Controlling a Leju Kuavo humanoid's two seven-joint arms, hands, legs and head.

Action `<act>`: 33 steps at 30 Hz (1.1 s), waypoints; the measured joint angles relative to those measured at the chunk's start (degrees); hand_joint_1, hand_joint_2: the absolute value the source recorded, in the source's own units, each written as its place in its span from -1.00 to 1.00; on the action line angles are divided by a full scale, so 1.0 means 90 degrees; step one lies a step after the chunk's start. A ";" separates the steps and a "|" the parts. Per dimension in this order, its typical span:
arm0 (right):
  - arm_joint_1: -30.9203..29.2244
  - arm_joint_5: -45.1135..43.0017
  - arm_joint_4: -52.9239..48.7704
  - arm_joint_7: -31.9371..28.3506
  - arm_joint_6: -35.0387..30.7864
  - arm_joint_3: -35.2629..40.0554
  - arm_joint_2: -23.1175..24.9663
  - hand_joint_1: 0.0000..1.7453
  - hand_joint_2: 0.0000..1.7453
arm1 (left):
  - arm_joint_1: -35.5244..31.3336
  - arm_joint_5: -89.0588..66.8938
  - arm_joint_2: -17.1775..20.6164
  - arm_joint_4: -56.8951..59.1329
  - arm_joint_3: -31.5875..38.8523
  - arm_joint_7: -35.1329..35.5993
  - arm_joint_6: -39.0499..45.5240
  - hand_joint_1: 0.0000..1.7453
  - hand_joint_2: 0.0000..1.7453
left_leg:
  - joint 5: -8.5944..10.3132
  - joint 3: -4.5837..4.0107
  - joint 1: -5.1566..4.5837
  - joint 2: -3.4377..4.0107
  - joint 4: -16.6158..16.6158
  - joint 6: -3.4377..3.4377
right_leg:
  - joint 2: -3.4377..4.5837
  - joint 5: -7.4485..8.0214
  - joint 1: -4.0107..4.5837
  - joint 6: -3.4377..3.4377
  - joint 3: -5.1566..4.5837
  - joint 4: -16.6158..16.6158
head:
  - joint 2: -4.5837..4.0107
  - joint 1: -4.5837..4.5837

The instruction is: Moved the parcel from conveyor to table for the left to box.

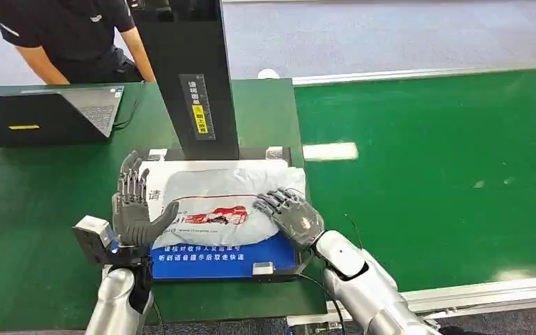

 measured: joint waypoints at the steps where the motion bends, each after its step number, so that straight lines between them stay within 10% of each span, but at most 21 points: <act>1: -0.0049 -0.0039 0.0093 0.0002 -0.0116 0.0000 0.0007 -1.00 1.00 | 0.0000 -0.0010 0.0000 0.0007 -0.0010 0.0000 0.0002 -1.00 1.00 | 0.0000 0.0000 0.0000 0.0000 0.0000 0.0000 | 0.0000 0.0000 0.0000 0.0000 0.0000 0.0000 | 0.0000 0.0002; 2: -0.0088 -0.0087 0.0190 0.0017 -0.0255 0.0000 0.0015 -1.00 -1.00 | 0.0000 -0.0010 0.0000 0.0017 -0.0017 0.0000 0.0005 -1.00 1.00 | 0.0000 0.0000 0.0000 0.0000 0.0001 0.0000 | 0.0000 0.0000 0.0000 0.0000 0.0000 0.0000 | 0.0000 0.0002; 16: -0.0089 -0.0444 0.0290 -0.0363 -0.0467 -0.0391 0.0049 -1.00 -1.00 | 0.0000 -0.0010 0.0000 0.0083 -0.0068 0.0000 0.0022 -1.00 1.00 | 0.0000 -0.0001 0.0000 0.0000 0.0001 0.0000 | 0.0000 0.0000 0.0000 0.0000 -0.0002 0.0000 | 0.0000 0.0002; 21: 0.0071 -0.1982 0.0210 -0.1866 -0.0255 -0.0748 0.0248 -1.00 -1.00 | 0.0000 -0.0010 0.0000 0.0104 -0.0068 0.0000 0.0044 -1.00 1.00 | 0.0000 -0.0004 0.0000 0.0001 0.0000 0.0000 | 0.0001 -0.0001 0.0001 -0.0001 -0.0005 0.0000 | 0.0000 0.0002; 28: 0.0722 -0.6775 -0.1202 -0.2203 0.5029 -0.0585 0.0073 -1.00 -1.00 | 0.0092 -0.0022 0.0034 0.0109 -0.0044 0.0002 0.0010 -1.00 1.00 | -0.0001 -0.0009 0.0000 -0.0002 0.0001 0.0001 | -0.0003 -0.0002 0.0000 0.0000 -0.0010 -0.0002 | 0.0000 0.0000; 33: 0.1535 -0.8146 -0.2553 -0.2210 0.7038 -0.0860 -0.0435 -1.00 -1.00 | 0.0203 -0.0294 0.0073 0.0107 0.0002 0.0027 -0.0153 -1.00 1.00 | -0.0004 -0.0019 -0.0003 -0.0007 0.0001 0.0004 | -0.0007 -0.0003 -0.0004 0.0001 -0.0011 -0.0006 | 0.0000 0.0005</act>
